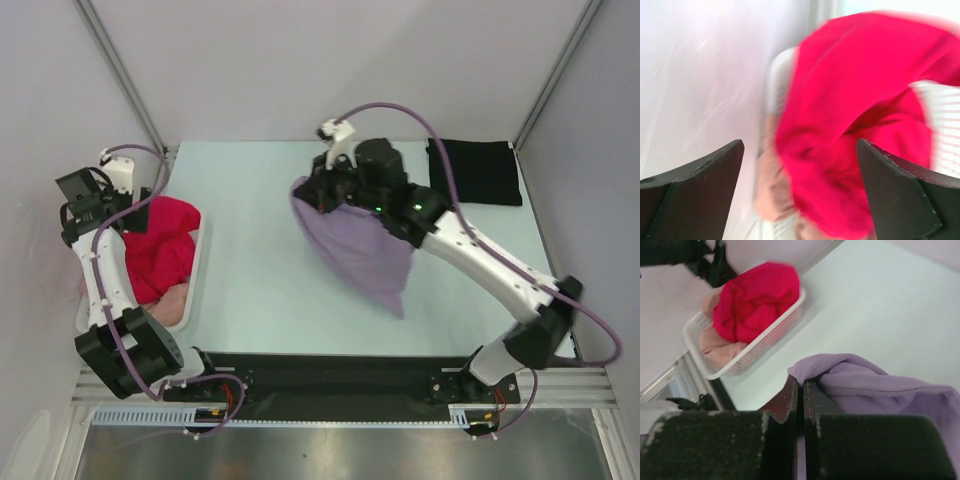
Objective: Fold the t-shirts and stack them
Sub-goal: Move the tshirt to the center of the board, then flatten the tshirt out
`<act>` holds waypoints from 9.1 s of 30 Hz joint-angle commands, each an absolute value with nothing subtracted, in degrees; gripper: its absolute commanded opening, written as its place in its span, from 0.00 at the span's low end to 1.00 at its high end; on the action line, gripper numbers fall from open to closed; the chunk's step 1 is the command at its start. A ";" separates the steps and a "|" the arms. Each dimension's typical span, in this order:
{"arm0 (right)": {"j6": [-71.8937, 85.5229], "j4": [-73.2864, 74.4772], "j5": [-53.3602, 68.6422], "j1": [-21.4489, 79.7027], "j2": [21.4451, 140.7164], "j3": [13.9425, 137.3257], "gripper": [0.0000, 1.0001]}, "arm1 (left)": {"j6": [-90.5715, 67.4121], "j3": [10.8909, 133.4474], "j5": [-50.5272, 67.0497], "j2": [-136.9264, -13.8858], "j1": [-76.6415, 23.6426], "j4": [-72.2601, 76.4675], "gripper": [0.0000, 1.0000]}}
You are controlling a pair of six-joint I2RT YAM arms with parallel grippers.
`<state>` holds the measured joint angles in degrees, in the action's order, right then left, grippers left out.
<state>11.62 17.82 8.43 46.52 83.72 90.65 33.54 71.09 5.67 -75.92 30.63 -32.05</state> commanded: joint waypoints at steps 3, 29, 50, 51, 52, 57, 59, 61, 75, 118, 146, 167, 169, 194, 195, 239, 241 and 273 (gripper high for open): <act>18.80 13.10 11.79 43.17 91.75 102.83 0.00 | 32.96 74.27 20.29 -70.67 26.11 -35.07 1.00; 17.49 10.90 -9.49 33.81 95.32 74.43 0.75 | 18.47 71.02 6.33 -84.37 -10.81 -29.27 0.98; 8.51 13.26 -7.99 42.10 147.29 132.07 0.77 | 15.29 64.42 10.63 -81.30 -0.53 -28.13 0.99; 9.05 13.53 -9.48 42.80 149.57 133.49 0.76 | 15.38 64.60 10.72 -81.39 -0.44 -28.04 0.99; 9.66 13.71 -9.93 42.80 149.59 134.64 0.76 | 15.38 64.60 10.72 -81.39 -0.44 -28.12 0.99; 14.49 15.38 -15.09 44.56 153.72 140.17 0.71 | 15.56 64.77 11.34 -81.74 -0.26 -27.95 0.99; 15.64 15.30 -17.13 44.82 154.25 140.89 0.65 | 15.56 65.04 11.60 -81.74 -0.26 -27.95 0.99; 16.87 15.47 -18.01 44.91 155.21 143.24 0.53 | 15.64 65.21 11.86 -81.74 1.31 -28.21 0.99; 13.28 13.97 6.73 44.82 133.27 124.77 0.00 | 15.91 66.09 13.01 -80.77 4.39 -29.26 0.99; 22.14 18.55 -0.62 -0.53 75.19 52.40 0.61 | 24.87 62.84 11.52 -92.98 -58.26 -26.11 1.00; 46.67 13.97 -2.37 23.64 57.04 21.36 0.50 | 12.30 87.97 -1.48 -118.82 -52.91 -13.62 0.74; 34.03 13.80 -3.70 20.57 60.90 38.19 0.00 | 11.42 89.29 3.70 -109.78 -45.97 -20.12 0.00; 30.69 12.48 -1.33 18.82 64.57 43.56 0.00 | 12.04 91.22 2.20 -108.29 -42.90 -21.61 0.00; 31.29 15.64 46.68 3.92 65.53 85.92 0.00 | 16.08 91.94 14.67 -81.74 -12.66 -29.35 0.80; 31.03 17.73 45.45 1.69 63.65 81.26 0.00 | 16.26 91.32 15.81 -81.91 -12.66 -29.27 0.81; 26.10 18.81 26.63 -14.76 63.02 42.63 0.00 | 29.53 94.66 13.89 -122.78 -52.21 -19.34 0.83; 26.19 18.81 26.72 -14.85 63.11 42.63 0.00 | 28.92 95.71 14.15 -123.57 -52.56 -19.77 0.80; 19.33 22.68 25.32 24.65 56.68 76.07 0.00 | 25.92 111.80 -2.96 -83.54 -26.21 -44.57 0.00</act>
